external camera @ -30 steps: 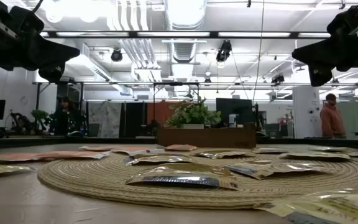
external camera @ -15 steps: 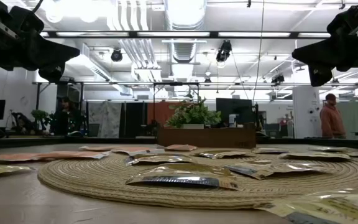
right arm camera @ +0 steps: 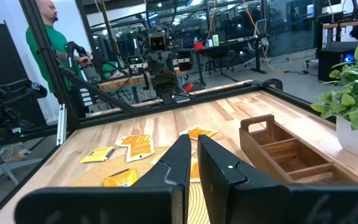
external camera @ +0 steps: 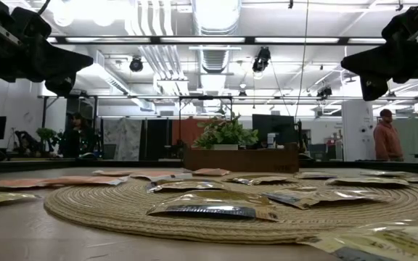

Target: Pick & Place Tea

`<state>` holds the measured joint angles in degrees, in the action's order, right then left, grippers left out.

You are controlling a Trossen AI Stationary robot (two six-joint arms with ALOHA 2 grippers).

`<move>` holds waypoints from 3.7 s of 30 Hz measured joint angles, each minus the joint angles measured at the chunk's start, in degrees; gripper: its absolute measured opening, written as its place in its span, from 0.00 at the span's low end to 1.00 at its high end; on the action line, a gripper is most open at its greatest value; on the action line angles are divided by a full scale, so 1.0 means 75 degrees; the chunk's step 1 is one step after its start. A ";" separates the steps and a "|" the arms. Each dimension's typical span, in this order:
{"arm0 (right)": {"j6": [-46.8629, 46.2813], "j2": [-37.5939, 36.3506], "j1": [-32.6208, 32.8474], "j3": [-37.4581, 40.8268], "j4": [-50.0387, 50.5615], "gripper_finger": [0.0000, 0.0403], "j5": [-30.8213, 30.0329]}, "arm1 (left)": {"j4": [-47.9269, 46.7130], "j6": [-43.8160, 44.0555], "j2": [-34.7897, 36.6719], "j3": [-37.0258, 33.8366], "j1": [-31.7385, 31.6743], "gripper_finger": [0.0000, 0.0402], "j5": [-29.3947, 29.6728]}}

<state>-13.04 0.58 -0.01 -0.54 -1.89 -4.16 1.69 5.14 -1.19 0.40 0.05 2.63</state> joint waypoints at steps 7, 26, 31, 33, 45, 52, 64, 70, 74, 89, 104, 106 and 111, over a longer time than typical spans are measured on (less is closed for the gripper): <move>0.0000 -0.0002 -0.0002 0.0000 0.0000 0.07 0.0003 | -0.0003 0.0001 -0.0003 0.0003 0.0000 0.00 0.0000; -0.0003 0.0000 -0.0003 -0.0002 0.0000 0.07 0.0000 | 0.0000 0.0001 -0.0001 0.0002 -0.0002 0.00 0.0000; -0.0003 -0.0003 -0.0001 0.0000 0.0000 0.07 0.0002 | -0.0003 0.0001 -0.0003 0.0003 -0.0001 0.00 0.0000; -0.0002 -0.0003 -0.0002 -0.0001 -0.0001 0.07 0.0001 | -0.0001 0.0000 -0.0001 0.0003 -0.0001 0.00 0.0000; -0.0523 0.0000 -0.0001 -0.0002 -0.0108 0.07 -0.0050 | 0.0000 0.0001 -0.0003 0.0003 -0.0003 0.00 0.0000; -0.1352 -0.0003 -0.0006 0.0000 -0.0443 0.07 -0.0058 | -0.0003 0.0001 -0.0003 0.0000 0.0000 0.00 0.0000; -0.1381 0.0000 -0.0006 0.0000 -0.2406 0.07 -0.0064 | -0.0001 0.0001 -0.0002 0.0003 0.0000 0.00 0.0000; -0.1381 -0.0003 0.0000 0.0000 -0.3817 0.07 -0.0064 | 0.0000 0.0001 -0.0003 0.0003 0.0000 0.00 0.0000; -0.1381 -0.0003 0.0000 0.0000 -0.4802 0.07 -0.0066 | -0.0002 0.0001 -0.0003 0.0000 -0.0001 0.00 0.0000; -0.1291 0.0304 0.0000 -0.0936 -0.6337 0.07 -0.0064 | -0.0003 0.0001 -0.0003 0.0003 -0.0003 0.00 0.0000; -0.0827 0.2828 -0.0005 -0.4619 -0.2761 0.07 -0.0251 | -0.0002 0.0000 -0.0002 0.0003 -0.0002 0.00 0.0000; -0.0742 0.3237 -0.0006 -0.5074 -0.2215 0.07 -0.0256 | -0.0003 0.0001 -0.0003 0.0003 0.0000 0.00 0.0000; -0.0568 0.4247 -0.0006 -0.6144 -0.0956 0.07 -0.0259 | -0.0003 0.0001 -0.0001 0.0002 -0.0001 0.00 0.0000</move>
<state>-17.30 32.43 -0.05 -46.61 -9.06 -6.11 1.67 5.15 -1.20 0.42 0.04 2.63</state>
